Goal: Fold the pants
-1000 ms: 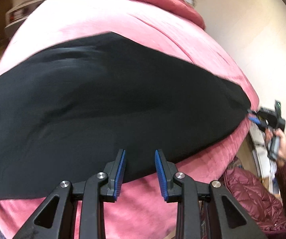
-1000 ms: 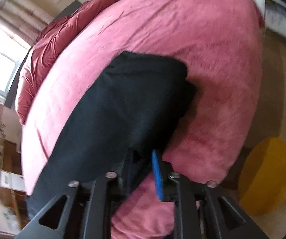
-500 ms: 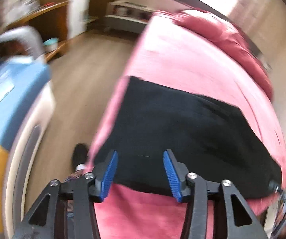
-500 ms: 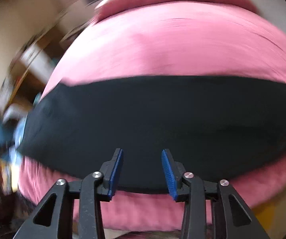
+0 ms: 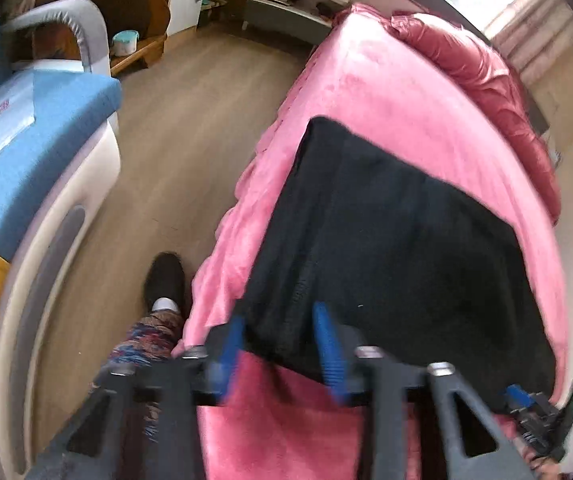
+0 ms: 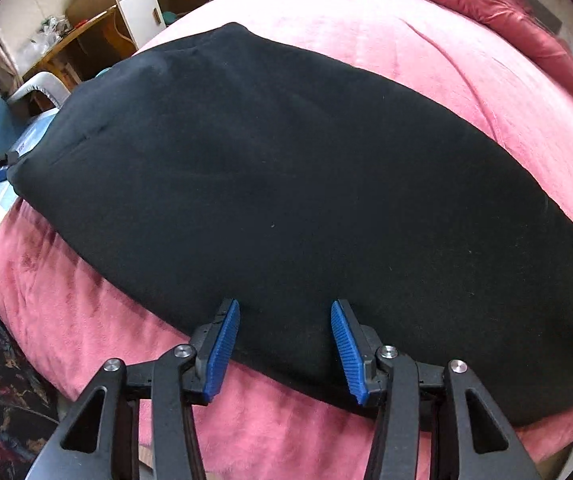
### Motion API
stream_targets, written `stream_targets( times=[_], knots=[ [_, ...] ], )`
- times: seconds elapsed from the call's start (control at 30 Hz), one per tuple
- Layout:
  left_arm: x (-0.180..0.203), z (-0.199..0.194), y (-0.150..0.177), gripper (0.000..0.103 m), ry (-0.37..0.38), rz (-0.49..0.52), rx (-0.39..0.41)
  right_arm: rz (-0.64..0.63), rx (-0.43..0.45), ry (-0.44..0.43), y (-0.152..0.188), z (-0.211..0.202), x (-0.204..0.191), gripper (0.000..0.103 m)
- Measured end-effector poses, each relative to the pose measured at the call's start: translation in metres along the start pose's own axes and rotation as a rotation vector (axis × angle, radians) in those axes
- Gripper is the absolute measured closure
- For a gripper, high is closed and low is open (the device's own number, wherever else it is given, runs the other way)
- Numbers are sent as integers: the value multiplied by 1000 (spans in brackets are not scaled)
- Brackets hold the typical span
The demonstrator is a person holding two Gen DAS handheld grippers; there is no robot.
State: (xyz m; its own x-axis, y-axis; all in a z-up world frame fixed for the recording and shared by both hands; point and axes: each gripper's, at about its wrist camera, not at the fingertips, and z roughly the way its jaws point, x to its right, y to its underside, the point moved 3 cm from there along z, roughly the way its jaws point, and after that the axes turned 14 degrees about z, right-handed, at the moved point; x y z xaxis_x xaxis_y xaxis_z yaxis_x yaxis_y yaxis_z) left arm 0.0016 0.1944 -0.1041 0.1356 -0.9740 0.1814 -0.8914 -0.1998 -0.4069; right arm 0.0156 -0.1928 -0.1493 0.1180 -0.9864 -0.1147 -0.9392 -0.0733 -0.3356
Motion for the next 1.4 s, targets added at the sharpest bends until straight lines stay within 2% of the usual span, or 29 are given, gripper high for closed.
stream_targets(
  times=[0.1, 0.17, 0.3, 0.37, 0.4, 0.47, 0.53, 0.6, 0.67, 0.73, 0.8, 0.93, 1.07, 1.2, 1.3, 1.4],
  knots=[
    [-5, 3, 3, 85, 14, -20, -2, -27, 1, 4, 4, -2, -5, 81],
    [-11, -2, 4, 96, 3, -29, 13, -22, -2, -4, 5, -3, -8, 84],
    [-11, -2, 10, 96, -20, 5, -4, -15, 0, -16, 19, -2, 4, 84],
    [-2, -1, 11, 96, -69, 55, -23, -2, 2, -26, 20, -1, 5, 84],
    [0, -2, 9, 96, -94, 74, -23, 0, 2, -30, 22, -3, 7, 84],
    [9, -9, 6, 88, -185, 123, -16, 15, 1, -43, 22, -6, 17, 84],
    [17, -23, 0, 71, -279, 152, 30, 54, 9, -70, 19, -10, 24, 83],
    [29, -38, -3, 71, -290, 179, 83, 95, 19, -89, 13, -14, 32, 81],
    [43, -53, -5, 71, -303, 204, 135, 124, 37, -97, 4, -24, 43, 76],
    [62, -61, -6, 70, -271, 244, 175, 144, 67, -94, 0, -36, 52, 66],
    [84, -66, -6, 70, -246, 289, 205, 192, 93, -107, -4, -52, 65, 60],
    [126, -59, -4, 70, -165, 383, 209, 380, 146, -151, -1, -86, 120, 51],
    [165, -42, 3, 70, -84, 469, 178, 627, 190, -168, 21, -108, 193, 49],
    [198, -24, 8, 70, -45, 557, 144, 939, 258, -188, 70, -118, 276, 48],
    [218, -13, 11, 70, -26, 612, 117, 1134, 312, -226, 102, -120, 323, 47],
    [236, -5, 17, 70, -17, 658, 98, 1254, 359, -261, 119, -116, 355, 46]
  ],
)
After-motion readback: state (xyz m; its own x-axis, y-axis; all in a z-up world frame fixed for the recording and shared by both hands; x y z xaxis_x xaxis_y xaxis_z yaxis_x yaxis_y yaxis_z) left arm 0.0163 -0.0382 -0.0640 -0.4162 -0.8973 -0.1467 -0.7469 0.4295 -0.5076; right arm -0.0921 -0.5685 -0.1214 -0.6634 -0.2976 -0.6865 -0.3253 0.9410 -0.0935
